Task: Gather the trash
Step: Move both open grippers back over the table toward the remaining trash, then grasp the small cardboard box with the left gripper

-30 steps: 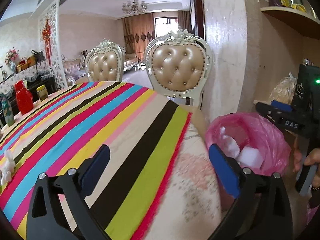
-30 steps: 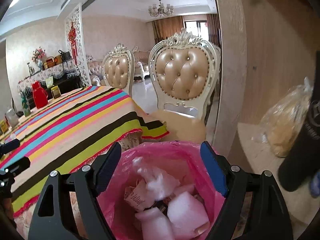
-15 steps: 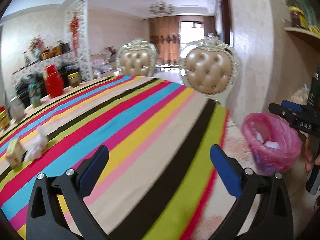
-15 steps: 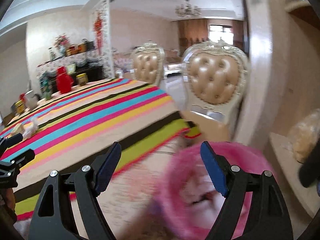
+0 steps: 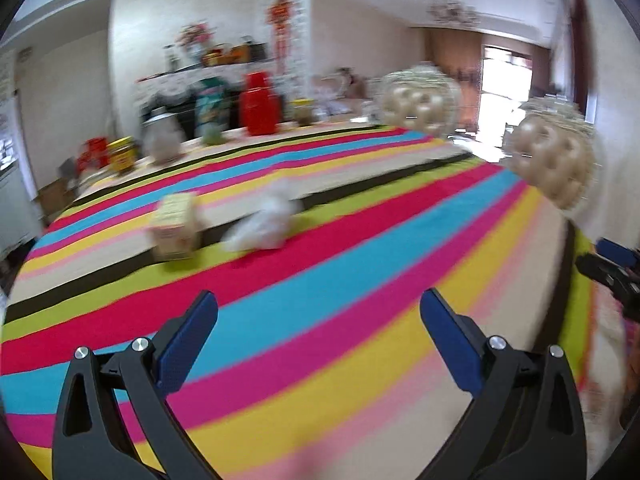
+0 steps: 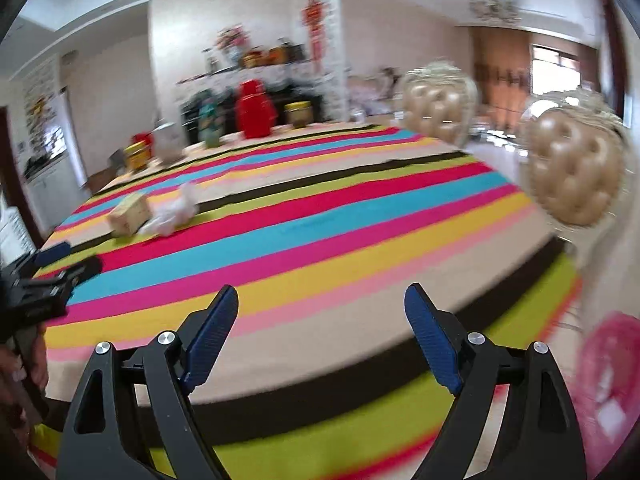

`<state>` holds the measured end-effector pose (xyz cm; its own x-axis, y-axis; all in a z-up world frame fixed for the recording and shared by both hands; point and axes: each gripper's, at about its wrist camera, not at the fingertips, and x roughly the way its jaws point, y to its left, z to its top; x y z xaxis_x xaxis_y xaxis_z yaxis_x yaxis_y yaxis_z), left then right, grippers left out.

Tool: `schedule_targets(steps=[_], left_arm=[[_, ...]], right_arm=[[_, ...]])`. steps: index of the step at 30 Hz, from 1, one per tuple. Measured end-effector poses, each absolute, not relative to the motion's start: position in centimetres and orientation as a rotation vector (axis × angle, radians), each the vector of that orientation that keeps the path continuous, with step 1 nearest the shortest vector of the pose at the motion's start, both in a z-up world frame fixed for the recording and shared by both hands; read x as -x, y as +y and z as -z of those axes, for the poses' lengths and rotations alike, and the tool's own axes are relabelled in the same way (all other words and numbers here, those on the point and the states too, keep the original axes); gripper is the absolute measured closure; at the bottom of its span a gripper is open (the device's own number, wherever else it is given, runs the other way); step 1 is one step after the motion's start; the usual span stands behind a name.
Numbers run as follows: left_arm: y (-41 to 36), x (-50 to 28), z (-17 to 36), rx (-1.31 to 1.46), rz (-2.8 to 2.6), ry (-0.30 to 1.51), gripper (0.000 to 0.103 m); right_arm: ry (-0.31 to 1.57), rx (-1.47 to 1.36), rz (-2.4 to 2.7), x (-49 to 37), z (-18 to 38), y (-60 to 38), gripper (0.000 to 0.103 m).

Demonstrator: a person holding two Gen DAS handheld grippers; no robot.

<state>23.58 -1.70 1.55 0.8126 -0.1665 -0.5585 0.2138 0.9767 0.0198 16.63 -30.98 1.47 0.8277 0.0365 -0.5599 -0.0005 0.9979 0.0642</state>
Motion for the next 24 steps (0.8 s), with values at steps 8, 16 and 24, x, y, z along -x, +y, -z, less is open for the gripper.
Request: schedule_targets(steps=[8,16,24], left_arm=[[7.5,-30.6,0.0,-0.028,-0.063,0.642,0.005],[9.8,-37.3,0.7,0.009,-0.121,0.689,0.005],[10.1,-44.2,2.6,0.044,-0.12,0.755,0.005]], right_arm=[[0.631,-0.027,-0.161,-22.2,-0.4,-23.0,0.022],[0.681,-0.037,-0.173,-27.7,1.1,-19.3,0.022],[0.71,-0.026,-0.179,-32.2,2.0,-16.9,0.022]])
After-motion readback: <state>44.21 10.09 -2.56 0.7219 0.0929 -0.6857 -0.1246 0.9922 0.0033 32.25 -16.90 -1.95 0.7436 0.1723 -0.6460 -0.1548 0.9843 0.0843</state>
